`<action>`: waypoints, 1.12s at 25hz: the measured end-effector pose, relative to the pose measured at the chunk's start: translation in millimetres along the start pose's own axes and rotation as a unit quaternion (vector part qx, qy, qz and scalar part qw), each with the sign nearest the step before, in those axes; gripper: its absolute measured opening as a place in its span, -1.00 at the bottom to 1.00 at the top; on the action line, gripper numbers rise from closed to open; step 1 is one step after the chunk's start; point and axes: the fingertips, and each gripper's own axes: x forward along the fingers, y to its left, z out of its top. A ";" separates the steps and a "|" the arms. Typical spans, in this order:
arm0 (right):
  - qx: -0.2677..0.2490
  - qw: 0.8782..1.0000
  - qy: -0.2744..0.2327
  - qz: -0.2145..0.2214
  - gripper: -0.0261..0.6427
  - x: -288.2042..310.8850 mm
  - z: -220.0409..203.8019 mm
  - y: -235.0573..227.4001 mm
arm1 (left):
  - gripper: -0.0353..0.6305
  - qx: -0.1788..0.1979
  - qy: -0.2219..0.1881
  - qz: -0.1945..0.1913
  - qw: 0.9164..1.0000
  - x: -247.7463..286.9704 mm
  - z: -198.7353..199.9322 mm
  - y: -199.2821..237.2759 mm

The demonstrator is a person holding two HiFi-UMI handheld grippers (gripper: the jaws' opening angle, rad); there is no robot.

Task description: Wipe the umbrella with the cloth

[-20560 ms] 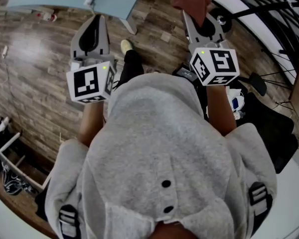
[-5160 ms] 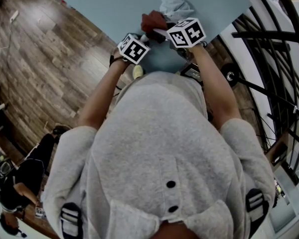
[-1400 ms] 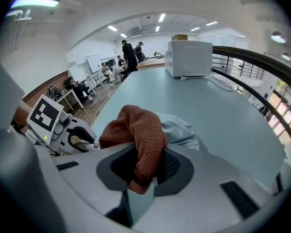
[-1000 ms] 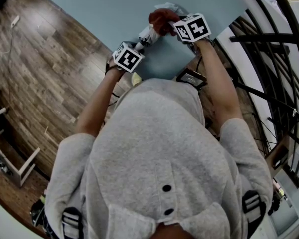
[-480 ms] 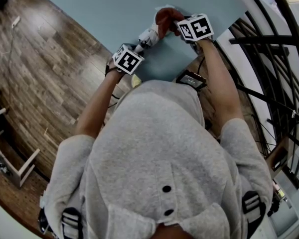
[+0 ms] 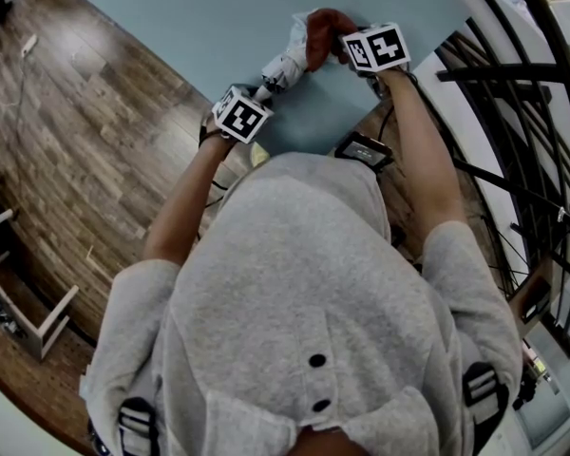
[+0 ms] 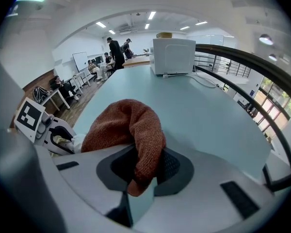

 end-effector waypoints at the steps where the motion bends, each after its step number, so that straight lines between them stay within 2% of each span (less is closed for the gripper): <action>1: 0.001 1.000 0.000 -0.002 -0.70 0.4 -0.6 -1.3 | -0.42 0.001 0.000 0.001 1.000 0.2 0.4 0.3; 19: -0.003 1.000 0.005 -0.025 -0.70 1.0 0.6 -20.8 | -0.42 -0.004 0.002 -0.002 1.000 0.6 -0.3 -1.0; 28: -0.020 0.996 0.030 -0.083 -0.70 -9.4 -5.1 -55.1 | -0.42 -0.001 0.001 0.000 1.000 0.4 -0.3 -0.8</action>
